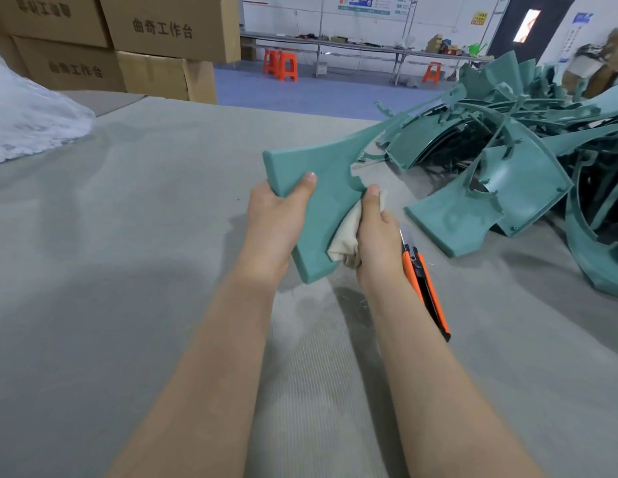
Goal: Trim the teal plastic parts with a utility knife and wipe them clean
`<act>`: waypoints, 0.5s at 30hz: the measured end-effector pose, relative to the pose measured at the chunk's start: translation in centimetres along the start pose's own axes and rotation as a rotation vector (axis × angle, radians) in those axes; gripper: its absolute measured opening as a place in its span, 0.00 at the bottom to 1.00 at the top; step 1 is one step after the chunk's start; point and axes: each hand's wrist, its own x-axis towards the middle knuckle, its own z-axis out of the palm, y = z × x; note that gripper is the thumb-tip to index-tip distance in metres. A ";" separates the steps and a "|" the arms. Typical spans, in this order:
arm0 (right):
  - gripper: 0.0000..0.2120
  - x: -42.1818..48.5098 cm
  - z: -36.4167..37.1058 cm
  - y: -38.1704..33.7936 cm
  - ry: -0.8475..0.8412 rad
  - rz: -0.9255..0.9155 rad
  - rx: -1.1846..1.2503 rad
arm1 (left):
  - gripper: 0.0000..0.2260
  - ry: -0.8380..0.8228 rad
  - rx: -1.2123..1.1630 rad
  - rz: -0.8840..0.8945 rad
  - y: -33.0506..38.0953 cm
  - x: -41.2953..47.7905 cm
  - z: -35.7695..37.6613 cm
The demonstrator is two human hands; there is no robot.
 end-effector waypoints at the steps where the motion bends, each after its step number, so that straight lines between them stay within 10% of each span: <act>1: 0.19 -0.1 0.1 -0.1 -0.022 0.027 0.069 | 0.07 0.024 -0.011 0.008 0.0 0.1 -0.1; 6: 0.12 -0.2 0.6 0.1 -0.151 -0.065 -0.054 | 0.06 0.064 -0.126 -0.037 0.1 0.3 -0.5; 11: 0.26 0.4 -2.3 -1.5 -0.168 -0.274 -0.296 | 0.26 -0.451 -0.399 -0.386 1.1 1.4 -4.5; 15: 0.29 -0.4 -3.1 -2.0 -0.391 -0.271 -0.383 | 0.21 -0.592 -0.105 -0.420 0.3 1.2 -4.9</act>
